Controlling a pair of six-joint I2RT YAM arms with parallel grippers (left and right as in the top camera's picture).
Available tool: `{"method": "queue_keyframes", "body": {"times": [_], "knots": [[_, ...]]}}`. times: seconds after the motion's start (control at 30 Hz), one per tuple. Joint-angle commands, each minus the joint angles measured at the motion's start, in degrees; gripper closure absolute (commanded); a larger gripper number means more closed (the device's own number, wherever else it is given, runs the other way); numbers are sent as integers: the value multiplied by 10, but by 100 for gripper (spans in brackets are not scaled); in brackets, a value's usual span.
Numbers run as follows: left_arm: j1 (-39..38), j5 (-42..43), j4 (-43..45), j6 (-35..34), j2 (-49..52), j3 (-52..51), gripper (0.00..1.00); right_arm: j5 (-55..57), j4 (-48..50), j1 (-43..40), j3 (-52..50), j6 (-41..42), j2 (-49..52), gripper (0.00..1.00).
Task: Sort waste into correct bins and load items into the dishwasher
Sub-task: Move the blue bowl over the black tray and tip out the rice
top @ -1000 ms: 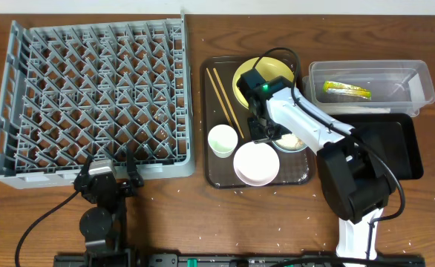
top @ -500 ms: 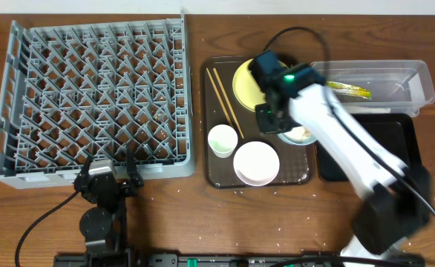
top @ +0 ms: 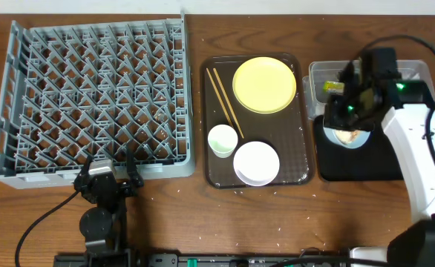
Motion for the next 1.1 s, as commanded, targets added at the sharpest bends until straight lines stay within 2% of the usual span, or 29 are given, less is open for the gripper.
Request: {"method": "queue_keyframes", "body": {"times": [0.0,0.47,0.77,0.9,1.07], "knots": [[3,-7,-12,4,-3,-17,12,-171,46,-61,-70,-58,-12,99],[3,-7,-12,4,-3,-17,12,-465,137,-270,-223,-188,-11,99],[3,-7,-12,4,-3,-17,12,-614,158,-376,-271,-210,-11,99],[3,-7,-12,4,-4,-17,12,-692,166,-402,-271,-209,-11,99],[3,-7,-12,4,-4,-17,12,-730,173,-422,-271,-209,-11,99]]}}
